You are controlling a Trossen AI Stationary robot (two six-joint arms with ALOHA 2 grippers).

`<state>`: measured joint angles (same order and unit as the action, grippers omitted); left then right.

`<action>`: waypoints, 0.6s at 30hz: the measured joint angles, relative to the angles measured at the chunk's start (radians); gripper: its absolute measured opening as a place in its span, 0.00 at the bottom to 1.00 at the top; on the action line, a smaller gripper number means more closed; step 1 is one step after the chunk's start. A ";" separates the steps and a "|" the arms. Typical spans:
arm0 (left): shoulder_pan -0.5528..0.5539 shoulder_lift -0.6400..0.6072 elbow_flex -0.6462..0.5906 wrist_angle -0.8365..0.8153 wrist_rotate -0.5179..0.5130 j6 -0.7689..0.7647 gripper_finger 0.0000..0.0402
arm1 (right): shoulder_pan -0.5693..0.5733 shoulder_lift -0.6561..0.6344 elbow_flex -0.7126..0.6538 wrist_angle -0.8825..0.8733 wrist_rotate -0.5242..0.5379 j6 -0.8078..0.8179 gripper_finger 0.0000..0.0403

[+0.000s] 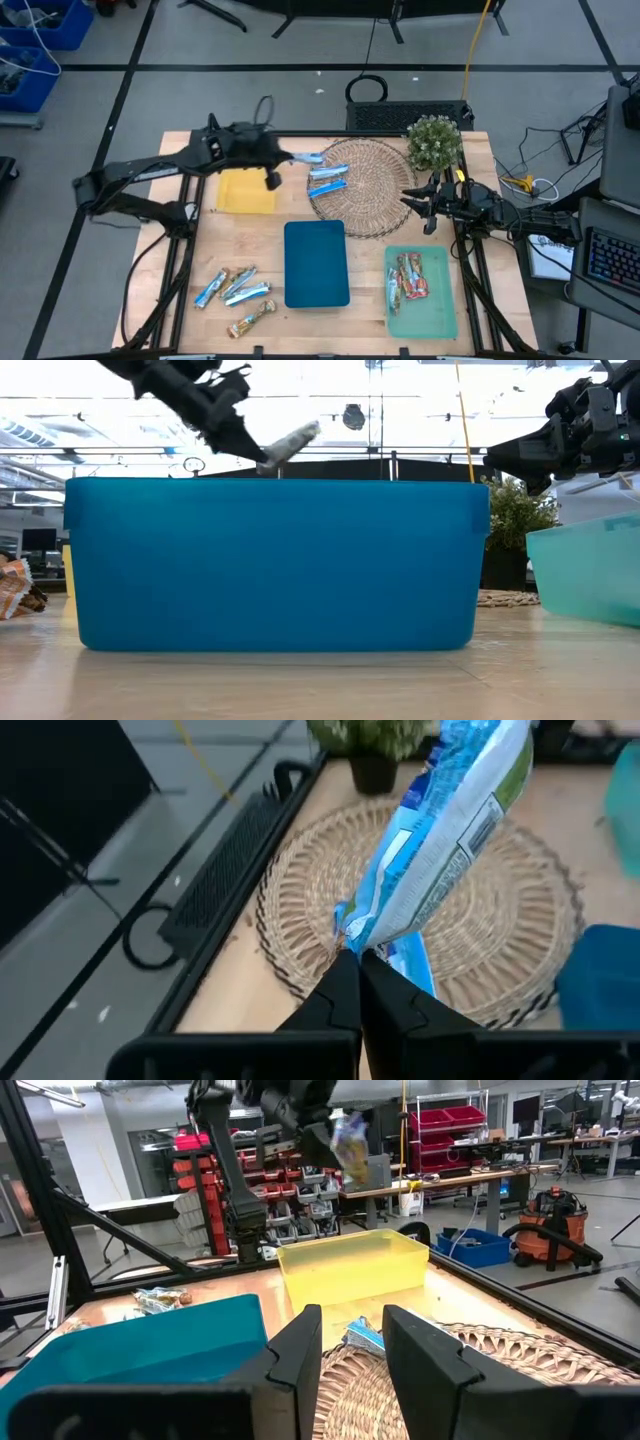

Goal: Pick and place Granola Bars by type
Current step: Put the blue granola bar into the yellow bin

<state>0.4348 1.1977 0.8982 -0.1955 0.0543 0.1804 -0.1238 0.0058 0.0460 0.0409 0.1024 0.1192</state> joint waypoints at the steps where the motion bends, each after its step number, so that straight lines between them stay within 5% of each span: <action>1: 0.006 -0.037 -0.039 0.026 0.010 -0.010 0.00 | 0.000 0.000 0.000 0.000 0.000 0.000 0.25; 11: 0.083 -0.377 -0.275 0.051 0.025 -0.098 0.00 | 0.000 0.000 0.000 0.000 0.000 0.000 0.25; 18: 0.156 -0.501 -0.312 -0.121 -0.071 -0.117 0.00 | 0.000 0.000 0.000 0.000 0.000 0.000 0.25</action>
<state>0.5909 0.6971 0.5862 -0.3160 -0.0165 0.0633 -0.1235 0.0059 0.0460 0.0407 0.1024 0.1192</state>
